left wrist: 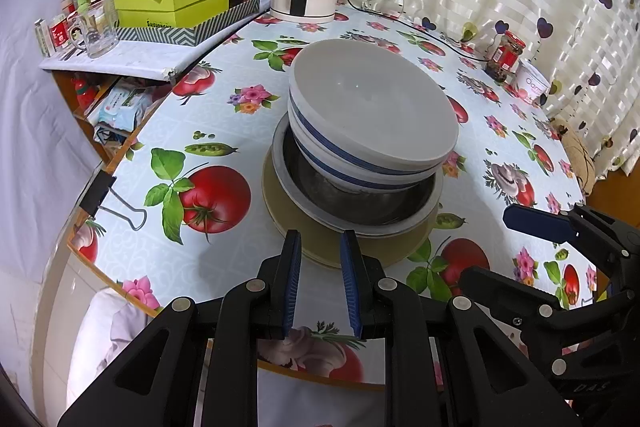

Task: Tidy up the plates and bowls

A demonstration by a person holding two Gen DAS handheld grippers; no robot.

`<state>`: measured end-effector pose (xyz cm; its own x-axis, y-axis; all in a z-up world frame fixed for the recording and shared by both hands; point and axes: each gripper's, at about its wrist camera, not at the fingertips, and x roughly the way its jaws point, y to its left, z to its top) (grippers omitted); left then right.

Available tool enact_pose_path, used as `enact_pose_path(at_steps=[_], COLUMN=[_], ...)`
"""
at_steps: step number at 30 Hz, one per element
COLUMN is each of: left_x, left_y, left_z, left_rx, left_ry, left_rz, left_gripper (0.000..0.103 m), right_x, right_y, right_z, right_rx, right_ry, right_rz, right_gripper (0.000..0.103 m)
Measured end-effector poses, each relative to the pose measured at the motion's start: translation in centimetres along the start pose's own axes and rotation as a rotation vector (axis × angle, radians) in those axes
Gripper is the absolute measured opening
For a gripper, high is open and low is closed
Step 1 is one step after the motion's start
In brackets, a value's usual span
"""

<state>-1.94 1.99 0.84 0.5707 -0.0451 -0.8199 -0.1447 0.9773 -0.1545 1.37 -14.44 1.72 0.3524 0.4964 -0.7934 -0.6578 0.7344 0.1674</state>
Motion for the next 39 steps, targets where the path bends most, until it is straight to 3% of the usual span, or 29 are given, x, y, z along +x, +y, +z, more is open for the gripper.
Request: enact_pose_path(at_steps=[39], left_x=[0.25], left_y=[-0.42], left_z=[0.06], left_rx=[0.012], left_ry=[0.012], left_rz=[0.001], left_gripper=[0.021], right_x=[0.01], right_y=[0.04], right_z=[0.01], right_rx=[0.001], right_ry=[0.001], right_rz=[0.000], right_gripper=[0.073])
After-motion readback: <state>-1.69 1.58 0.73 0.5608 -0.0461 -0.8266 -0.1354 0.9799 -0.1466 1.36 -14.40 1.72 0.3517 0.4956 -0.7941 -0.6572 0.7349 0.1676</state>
